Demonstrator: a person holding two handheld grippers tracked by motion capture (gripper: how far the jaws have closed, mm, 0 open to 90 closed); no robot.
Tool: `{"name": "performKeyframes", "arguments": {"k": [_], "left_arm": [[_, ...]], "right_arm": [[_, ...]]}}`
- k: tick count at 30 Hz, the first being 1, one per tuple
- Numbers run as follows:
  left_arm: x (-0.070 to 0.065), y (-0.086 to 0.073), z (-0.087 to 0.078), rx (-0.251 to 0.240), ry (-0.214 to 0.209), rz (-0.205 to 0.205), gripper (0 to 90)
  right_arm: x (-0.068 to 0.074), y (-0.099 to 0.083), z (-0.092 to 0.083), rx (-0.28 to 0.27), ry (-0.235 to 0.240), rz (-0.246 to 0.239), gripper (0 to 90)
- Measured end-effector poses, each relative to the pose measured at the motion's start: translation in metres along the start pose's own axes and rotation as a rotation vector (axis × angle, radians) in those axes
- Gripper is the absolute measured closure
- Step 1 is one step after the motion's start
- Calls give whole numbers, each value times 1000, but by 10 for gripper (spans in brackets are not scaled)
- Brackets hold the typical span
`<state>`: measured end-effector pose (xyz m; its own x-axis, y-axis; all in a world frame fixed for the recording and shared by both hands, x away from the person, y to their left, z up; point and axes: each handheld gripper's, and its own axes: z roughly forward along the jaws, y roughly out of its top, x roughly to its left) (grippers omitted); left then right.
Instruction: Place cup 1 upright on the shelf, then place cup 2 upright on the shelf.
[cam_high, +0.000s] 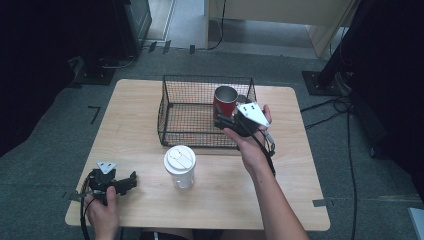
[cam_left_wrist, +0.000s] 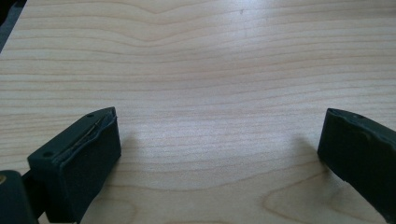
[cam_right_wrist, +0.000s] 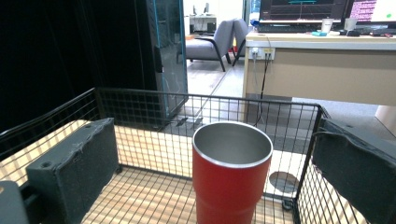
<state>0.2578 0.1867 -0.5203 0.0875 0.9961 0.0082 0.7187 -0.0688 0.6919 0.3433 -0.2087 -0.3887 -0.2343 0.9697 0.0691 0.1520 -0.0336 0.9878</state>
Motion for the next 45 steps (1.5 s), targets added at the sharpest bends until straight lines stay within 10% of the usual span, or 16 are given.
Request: {"name": "performKeyframes", "arguments": {"k": [23,45], "left_arm": [[0,0,0,0,0,0,1],[0,0,0,0,-1,3,1]], "right_arm": [[13,-40,-80,-6,71,-66,1],[30,-86,-117,40,154,-47,1]]}}
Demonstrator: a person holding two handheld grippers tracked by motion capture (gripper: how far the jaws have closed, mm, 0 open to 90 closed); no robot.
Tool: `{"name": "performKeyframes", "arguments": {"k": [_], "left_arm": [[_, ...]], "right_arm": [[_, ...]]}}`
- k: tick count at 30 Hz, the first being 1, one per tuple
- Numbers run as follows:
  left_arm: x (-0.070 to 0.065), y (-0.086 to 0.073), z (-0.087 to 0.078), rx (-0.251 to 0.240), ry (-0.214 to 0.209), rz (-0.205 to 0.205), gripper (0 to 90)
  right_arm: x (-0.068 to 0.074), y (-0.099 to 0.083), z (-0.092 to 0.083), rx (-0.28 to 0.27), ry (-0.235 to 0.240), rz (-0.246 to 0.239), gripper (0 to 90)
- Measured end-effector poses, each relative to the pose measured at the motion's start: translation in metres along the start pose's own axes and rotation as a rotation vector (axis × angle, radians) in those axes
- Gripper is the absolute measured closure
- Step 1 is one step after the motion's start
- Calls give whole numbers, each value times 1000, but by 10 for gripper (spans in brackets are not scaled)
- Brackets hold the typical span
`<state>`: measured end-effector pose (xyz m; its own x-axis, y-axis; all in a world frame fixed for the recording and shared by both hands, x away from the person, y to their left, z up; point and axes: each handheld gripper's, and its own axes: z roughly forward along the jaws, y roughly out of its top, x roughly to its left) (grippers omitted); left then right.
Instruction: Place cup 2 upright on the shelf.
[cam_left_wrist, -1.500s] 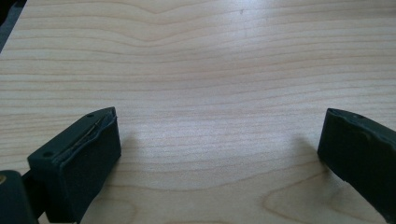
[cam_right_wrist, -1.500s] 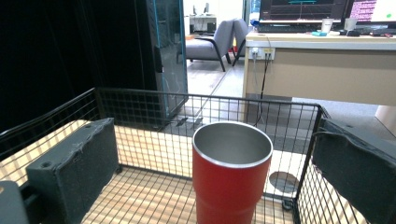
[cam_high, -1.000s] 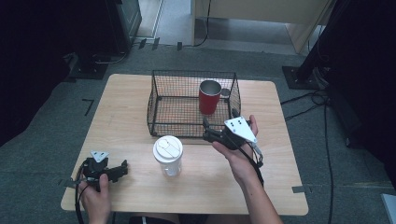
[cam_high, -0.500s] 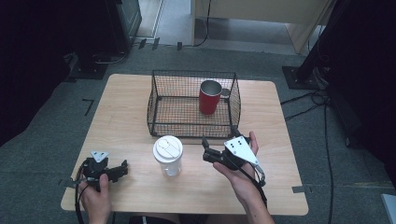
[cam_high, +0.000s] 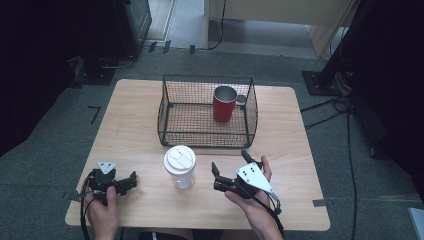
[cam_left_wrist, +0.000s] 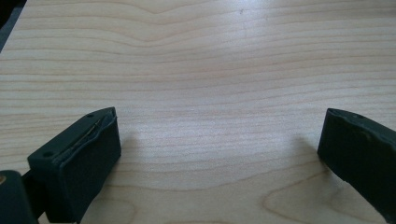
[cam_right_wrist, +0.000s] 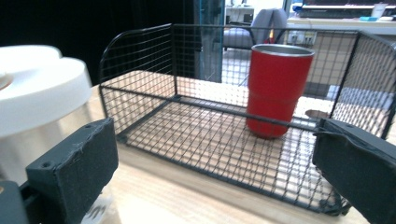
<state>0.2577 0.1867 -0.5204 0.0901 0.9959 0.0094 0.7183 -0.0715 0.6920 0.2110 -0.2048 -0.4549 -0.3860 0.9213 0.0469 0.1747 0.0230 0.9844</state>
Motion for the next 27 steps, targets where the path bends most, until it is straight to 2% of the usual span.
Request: {"name": "performKeyframes", "arguments": {"k": [15,17,21,27], "left_arm": [[0,0,0,-1,-1,2,1],[0,0,0,-1,-2,2,1],[0,0,0,1,-2,4,1],[0,0,0,1,-2,4,1]], "right_arm": [[26,-20,-5,31,64,3,0],[28,-21,-6,33,81,8,0],[34,-24,-7,29,125,-14,0],[44,-25,-5,29,168,-6,0]]}}
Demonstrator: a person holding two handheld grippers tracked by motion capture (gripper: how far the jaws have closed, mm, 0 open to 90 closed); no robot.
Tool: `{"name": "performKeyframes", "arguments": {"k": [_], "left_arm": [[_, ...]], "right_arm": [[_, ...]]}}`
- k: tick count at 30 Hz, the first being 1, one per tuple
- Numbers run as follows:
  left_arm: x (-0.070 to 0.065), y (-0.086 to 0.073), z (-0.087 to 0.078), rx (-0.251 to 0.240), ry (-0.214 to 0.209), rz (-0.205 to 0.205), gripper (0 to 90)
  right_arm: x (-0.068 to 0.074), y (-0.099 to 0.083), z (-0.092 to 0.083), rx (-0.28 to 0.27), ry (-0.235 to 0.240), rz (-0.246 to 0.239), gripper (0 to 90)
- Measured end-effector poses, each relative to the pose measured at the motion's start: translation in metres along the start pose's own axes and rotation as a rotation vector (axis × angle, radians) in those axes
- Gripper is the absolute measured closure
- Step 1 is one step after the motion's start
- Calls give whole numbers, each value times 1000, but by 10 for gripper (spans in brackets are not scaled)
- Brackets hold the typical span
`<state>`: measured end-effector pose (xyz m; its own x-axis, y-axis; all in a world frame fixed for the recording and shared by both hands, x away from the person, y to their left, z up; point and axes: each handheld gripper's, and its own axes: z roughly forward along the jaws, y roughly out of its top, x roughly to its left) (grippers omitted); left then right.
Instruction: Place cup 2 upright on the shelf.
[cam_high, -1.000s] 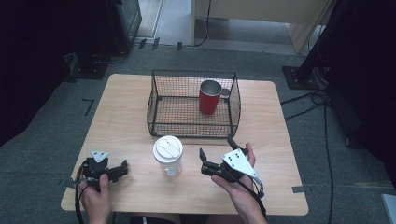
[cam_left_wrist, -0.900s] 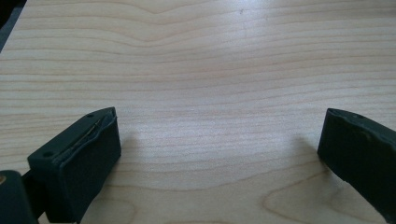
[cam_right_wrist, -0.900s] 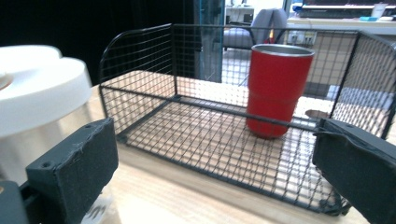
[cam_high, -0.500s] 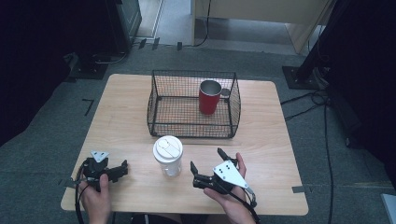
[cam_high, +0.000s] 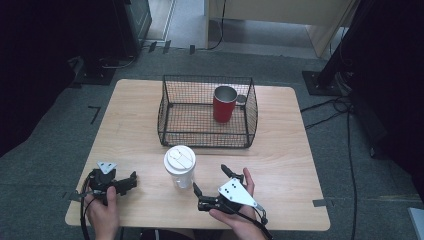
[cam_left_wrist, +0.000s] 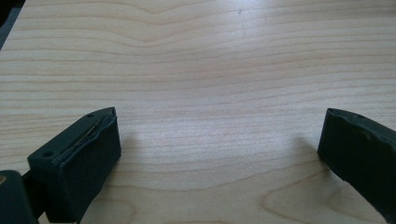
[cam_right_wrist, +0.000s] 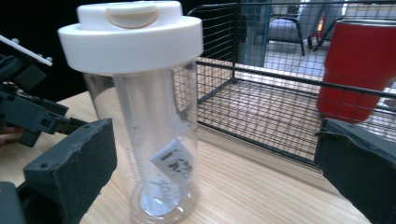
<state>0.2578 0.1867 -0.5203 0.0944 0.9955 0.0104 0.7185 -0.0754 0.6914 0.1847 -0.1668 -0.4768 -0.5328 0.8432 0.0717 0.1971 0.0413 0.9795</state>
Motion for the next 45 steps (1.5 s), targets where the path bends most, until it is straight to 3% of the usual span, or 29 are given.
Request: {"name": "performKeyframes", "arguments": {"k": [29,45], "left_arm": [[0,0,0,-2,0,-3,1],[0,0,0,-3,0,-3,1]], "right_arm": [[23,7,41,-3,45,-5,0],[36,8,66,-9,54,26,0]]}}
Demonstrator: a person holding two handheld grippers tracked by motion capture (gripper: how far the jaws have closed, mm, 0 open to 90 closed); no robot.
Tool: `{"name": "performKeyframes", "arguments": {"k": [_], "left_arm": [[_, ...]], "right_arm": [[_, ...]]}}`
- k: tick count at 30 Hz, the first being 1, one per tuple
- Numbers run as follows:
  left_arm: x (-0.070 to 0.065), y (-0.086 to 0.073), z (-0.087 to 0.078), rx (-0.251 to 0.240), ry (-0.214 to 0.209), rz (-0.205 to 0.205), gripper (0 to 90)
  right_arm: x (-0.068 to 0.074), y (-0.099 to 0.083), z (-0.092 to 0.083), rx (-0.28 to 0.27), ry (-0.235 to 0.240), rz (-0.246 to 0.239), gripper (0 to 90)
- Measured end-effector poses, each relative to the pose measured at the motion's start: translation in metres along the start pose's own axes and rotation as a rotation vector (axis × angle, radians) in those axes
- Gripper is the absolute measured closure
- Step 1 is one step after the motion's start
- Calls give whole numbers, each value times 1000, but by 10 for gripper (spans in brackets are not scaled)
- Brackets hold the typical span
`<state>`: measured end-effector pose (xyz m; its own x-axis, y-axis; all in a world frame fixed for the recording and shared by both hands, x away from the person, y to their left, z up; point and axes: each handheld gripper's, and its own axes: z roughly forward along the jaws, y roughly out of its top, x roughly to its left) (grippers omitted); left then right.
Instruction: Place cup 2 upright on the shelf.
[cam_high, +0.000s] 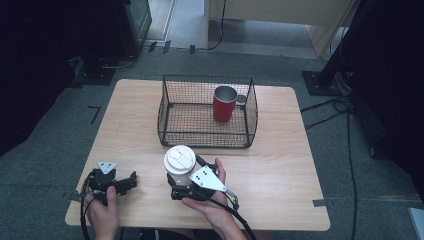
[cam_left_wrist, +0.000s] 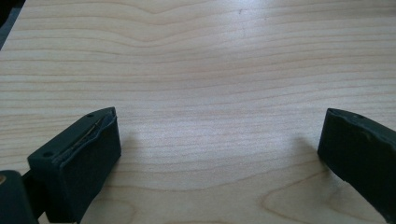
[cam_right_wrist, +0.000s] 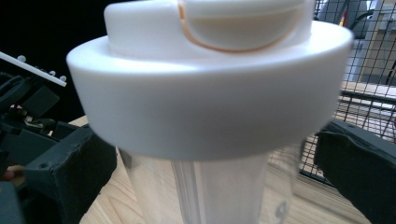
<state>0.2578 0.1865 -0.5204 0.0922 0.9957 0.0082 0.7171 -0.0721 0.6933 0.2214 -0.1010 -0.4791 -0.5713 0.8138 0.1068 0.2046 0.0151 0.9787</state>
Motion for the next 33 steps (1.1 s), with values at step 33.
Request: {"name": "performKeyframes", "arguments": {"k": [33], "left_arm": [[0,0,0,0,0,0,1]], "right_arm": [[4,5,12,-42,-34,-3,154]]}}
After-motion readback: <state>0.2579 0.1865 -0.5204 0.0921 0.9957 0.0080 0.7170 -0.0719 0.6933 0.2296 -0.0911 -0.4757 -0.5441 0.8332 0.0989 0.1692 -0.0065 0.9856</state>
